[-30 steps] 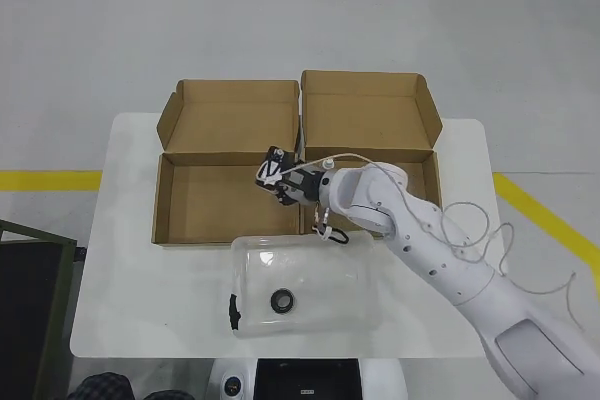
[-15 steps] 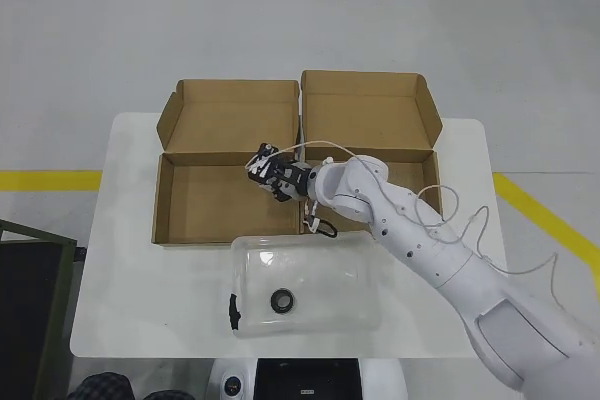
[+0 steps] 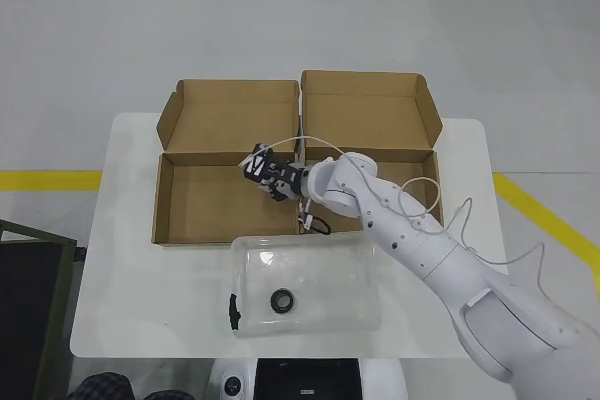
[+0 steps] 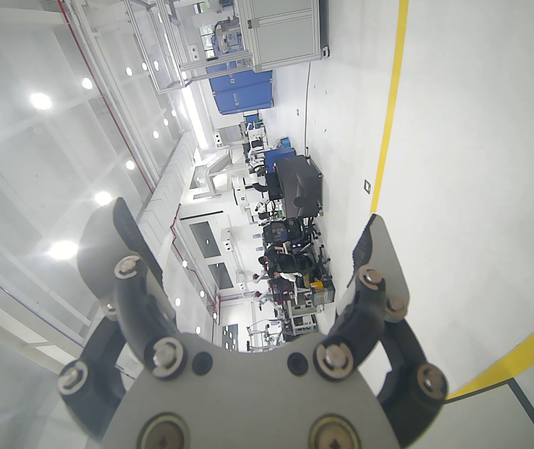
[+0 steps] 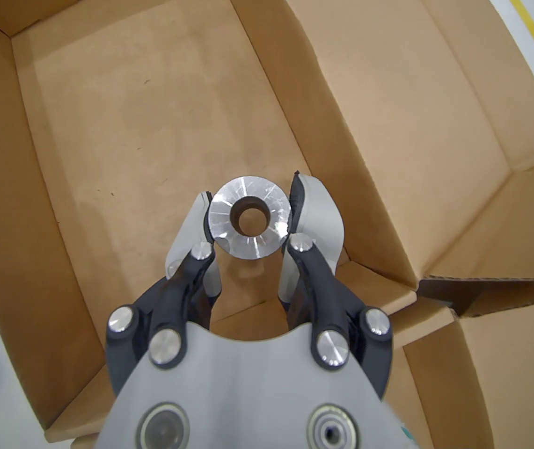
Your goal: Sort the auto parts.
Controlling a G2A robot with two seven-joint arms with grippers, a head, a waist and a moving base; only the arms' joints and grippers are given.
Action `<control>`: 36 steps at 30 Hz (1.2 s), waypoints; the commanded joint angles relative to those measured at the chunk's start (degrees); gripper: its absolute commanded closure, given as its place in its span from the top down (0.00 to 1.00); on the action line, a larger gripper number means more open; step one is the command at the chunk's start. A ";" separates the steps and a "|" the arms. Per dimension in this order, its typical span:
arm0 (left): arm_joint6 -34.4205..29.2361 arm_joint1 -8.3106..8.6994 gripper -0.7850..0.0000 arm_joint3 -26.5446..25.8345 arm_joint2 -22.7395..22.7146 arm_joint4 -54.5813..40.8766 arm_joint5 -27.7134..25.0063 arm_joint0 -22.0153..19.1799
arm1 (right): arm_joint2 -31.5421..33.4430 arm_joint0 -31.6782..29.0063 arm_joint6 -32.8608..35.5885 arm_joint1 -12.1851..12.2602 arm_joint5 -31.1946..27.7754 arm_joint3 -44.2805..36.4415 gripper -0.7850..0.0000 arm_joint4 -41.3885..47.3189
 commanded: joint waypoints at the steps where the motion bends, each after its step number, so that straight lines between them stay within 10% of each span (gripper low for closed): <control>1: 0.00 0.00 1.00 0.00 0.00 0.00 0.00 0.00 | -0.10 0.14 -0.10 -0.36 -0.01 0.81 0.25 -0.12; 20: 0.00 0.00 1.00 0.00 0.00 0.00 0.00 0.00 | 0.20 0.42 0.95 -2.36 0.07 0.65 0.42 -5.33; 36: 0.00 0.00 1.00 0.00 0.00 0.00 0.00 0.00 | 11.18 -14.49 7.28 4.37 -6.66 -29.36 0.46 -12.17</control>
